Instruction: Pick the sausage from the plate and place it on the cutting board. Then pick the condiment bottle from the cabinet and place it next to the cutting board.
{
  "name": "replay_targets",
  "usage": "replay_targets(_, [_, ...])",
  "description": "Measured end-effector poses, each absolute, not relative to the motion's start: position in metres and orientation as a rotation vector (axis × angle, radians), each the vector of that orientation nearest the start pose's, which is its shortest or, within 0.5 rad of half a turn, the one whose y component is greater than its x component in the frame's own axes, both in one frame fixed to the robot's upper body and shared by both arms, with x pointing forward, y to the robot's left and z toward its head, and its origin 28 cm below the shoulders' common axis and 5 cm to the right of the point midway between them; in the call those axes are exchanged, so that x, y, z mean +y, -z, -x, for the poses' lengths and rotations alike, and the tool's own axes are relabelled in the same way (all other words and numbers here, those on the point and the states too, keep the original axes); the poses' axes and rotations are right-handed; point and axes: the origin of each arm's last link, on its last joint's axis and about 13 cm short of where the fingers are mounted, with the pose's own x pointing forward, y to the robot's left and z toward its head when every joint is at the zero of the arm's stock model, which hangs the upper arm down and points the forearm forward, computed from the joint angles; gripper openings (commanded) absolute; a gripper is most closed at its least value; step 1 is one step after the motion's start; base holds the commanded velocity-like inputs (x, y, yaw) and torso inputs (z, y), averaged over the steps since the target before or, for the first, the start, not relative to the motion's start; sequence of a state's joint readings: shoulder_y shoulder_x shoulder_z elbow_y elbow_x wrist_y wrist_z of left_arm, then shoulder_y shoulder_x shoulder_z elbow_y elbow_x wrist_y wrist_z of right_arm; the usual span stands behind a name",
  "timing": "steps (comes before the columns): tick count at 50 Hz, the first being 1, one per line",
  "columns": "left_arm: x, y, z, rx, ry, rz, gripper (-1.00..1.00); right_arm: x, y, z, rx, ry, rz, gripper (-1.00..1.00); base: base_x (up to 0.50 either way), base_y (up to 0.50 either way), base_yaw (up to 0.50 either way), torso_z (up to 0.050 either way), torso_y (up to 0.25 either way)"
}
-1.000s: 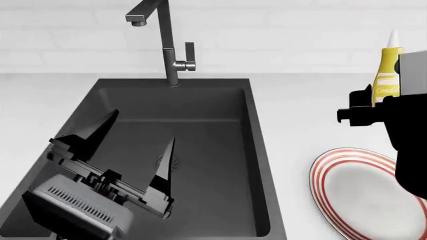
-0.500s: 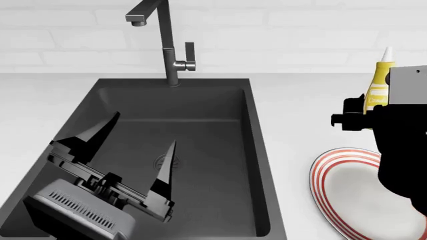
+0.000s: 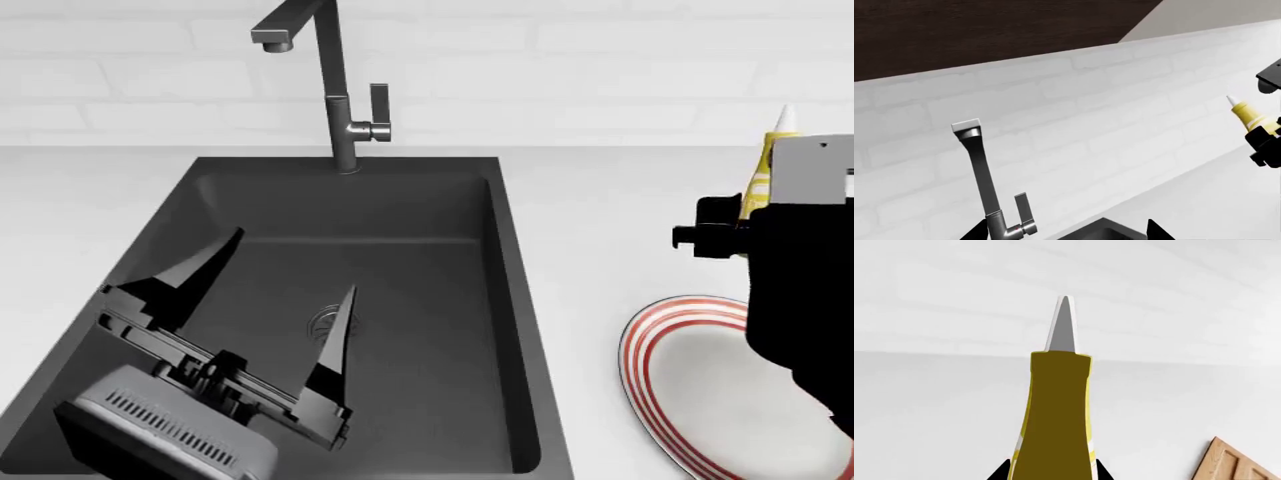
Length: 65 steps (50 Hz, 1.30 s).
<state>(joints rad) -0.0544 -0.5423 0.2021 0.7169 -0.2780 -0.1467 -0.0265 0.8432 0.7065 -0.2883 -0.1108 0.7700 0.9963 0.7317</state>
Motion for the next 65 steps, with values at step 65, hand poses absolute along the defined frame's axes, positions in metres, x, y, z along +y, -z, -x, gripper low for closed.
replay_targets(65, [0.230, -0.157, -0.175, -0.513, 0.439, -0.239, 1.00, -0.210, -0.143, -0.319, 0.121, 0.684, 0.228, -1.00, 0.00, 0.00, 0.00, 0.000, 0.000])
